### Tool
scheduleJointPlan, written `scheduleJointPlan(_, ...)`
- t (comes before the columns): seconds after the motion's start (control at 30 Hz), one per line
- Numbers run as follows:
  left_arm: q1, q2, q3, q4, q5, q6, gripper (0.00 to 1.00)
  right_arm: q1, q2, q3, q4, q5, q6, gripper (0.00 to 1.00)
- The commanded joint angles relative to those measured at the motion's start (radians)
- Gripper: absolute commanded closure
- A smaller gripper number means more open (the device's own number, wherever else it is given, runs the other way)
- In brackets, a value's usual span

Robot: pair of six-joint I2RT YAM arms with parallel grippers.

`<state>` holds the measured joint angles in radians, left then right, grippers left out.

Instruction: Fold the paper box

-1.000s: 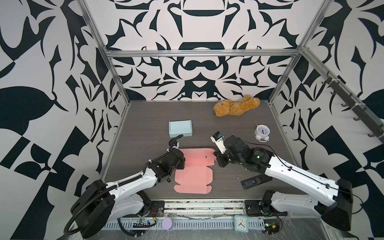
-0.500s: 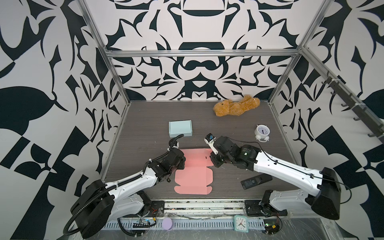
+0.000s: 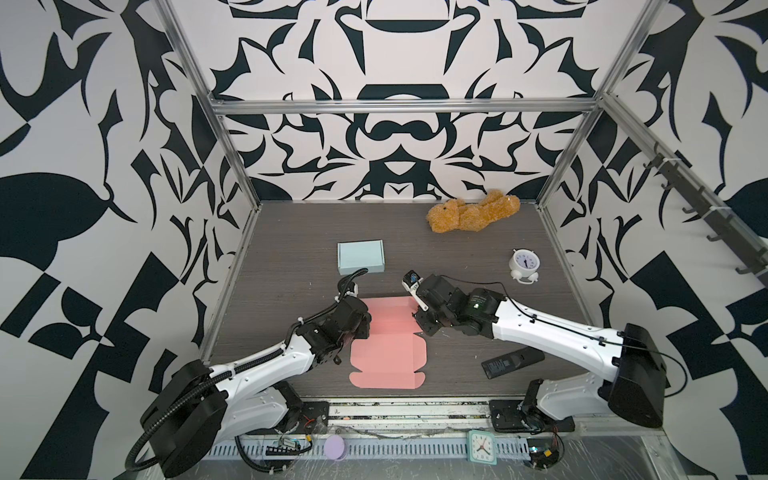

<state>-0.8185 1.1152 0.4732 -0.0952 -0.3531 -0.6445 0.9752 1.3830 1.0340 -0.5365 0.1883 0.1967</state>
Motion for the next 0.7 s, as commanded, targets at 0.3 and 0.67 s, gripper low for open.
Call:
scheduleJointPlan(0.3,-0.011,-0.035,0.022,-0.009,0.003,-0.017,0.90,0.034,0.024,0.052,0.076,0.015,-0.008,1.00)
scheduleJointPlan(0.67,-0.014,-0.072,0.016,-0.010,0.011,-0.023,0.90,0.036,-0.017,0.025,0.130,-0.053,-0.013,1.00)
